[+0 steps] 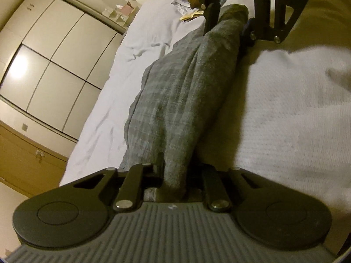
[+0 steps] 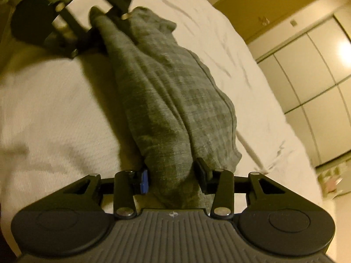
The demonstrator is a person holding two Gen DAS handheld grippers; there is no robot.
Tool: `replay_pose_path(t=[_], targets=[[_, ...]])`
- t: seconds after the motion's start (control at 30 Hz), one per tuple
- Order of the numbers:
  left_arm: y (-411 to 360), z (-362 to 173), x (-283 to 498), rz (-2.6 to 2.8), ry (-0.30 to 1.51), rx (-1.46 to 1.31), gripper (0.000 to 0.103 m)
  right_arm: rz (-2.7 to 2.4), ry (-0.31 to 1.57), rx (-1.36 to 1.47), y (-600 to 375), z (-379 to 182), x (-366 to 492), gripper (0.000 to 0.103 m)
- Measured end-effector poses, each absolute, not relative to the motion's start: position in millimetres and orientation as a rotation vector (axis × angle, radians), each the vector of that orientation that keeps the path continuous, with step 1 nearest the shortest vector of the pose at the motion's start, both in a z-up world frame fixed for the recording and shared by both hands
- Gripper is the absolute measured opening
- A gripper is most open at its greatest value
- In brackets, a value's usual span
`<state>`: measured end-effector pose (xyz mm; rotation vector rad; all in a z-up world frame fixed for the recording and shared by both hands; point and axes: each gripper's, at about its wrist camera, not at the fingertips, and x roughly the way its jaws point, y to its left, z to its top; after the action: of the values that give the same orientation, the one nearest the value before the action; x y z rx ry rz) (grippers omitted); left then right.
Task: Fold clothes
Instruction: 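Lift the folded grey garment with both grippers and carry it toward the clothing stack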
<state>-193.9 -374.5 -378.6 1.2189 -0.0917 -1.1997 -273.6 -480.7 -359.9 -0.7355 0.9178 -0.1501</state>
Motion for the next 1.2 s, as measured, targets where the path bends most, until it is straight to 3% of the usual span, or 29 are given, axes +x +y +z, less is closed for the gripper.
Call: replay_pose_path(t=[0.7, 0.93, 1.2], targets=[[-374.4, -379.3, -188.8, -1.202, -0.062, 1.228, 0.015, -0.132, 0.937, -0.618, -498.2, -350.6, -266.3, 0.042], [-382.0, -381.3, -187.0, -1.159, -0.112, 1.285, 0.029, -0.133, 0.935, -0.621, -497.1, -351.1, -269.9, 0.042], [-385.5, -382.2, -181.7, -1.163, -0.096, 1.311, 0.021, -0.131, 0.941, -0.618, -497.8, -349.9, -269.7, 0.042]])
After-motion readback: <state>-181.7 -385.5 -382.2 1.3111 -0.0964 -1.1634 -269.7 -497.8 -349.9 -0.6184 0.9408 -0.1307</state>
